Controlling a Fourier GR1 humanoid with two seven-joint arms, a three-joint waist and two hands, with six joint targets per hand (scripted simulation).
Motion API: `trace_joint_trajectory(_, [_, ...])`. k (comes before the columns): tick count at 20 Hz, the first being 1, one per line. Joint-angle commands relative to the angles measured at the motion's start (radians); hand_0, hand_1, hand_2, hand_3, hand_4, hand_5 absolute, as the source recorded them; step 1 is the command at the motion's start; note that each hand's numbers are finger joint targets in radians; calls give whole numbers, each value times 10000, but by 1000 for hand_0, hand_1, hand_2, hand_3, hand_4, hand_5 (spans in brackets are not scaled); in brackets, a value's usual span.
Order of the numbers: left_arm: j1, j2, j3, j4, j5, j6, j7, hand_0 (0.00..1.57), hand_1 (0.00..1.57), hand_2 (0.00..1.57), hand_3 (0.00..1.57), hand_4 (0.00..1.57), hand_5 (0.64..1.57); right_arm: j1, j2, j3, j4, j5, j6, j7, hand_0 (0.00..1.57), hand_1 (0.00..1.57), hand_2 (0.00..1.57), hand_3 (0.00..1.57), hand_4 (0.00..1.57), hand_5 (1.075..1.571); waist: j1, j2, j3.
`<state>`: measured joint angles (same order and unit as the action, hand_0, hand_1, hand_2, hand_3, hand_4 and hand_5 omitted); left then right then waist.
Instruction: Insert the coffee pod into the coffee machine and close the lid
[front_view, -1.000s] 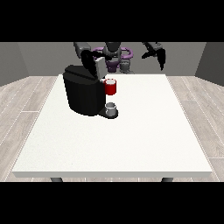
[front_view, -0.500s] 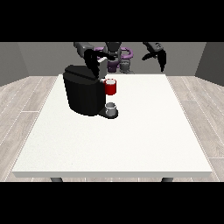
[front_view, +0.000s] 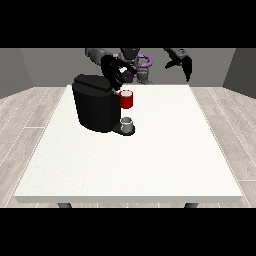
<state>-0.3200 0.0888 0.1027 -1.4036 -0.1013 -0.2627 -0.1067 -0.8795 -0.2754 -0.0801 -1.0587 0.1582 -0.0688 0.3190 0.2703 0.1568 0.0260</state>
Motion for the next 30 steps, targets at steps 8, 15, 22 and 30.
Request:
trace_joint_trajectory(8, [-738, 16, -269, -19, 189, -482, 21, 0, 0, 0, 0, 395, 1571, -1124, -44, 407, -1525, 184, 308, 148, 0, 0, 0, 0, 53, 1571, 1830, 611, -249])
trace_joint_trajectory(15, [-1412, -130, -589, 41, 173, -698, -136, 0, 0, 0, 0, 0, 1571, -1484, -531, 56, -2575, 219, 245, 1358, 0, 0, 0, 0, 0, 1571, 2781, 1376, -246])
trace_joint_trajectory(22, [-2141, -190, -877, -49, 78, -833, 50, 0, 0, 0, 0, 272, 1571, -1441, -1044, -680, -3312, -60, 584, 1962, 0, 0, 0, 0, 0, 1571, 3356, 2047, -210])
trace_joint_trajectory(30, [-2497, -543, -1612, -593, -387, -723, 125, 0, 0, 0, 0, 248, 1571, -2302, -716, -743, -2506, 160, 14, 508, 0, 0, 0, 0, 0, 1571, 3772, 2751, -260])
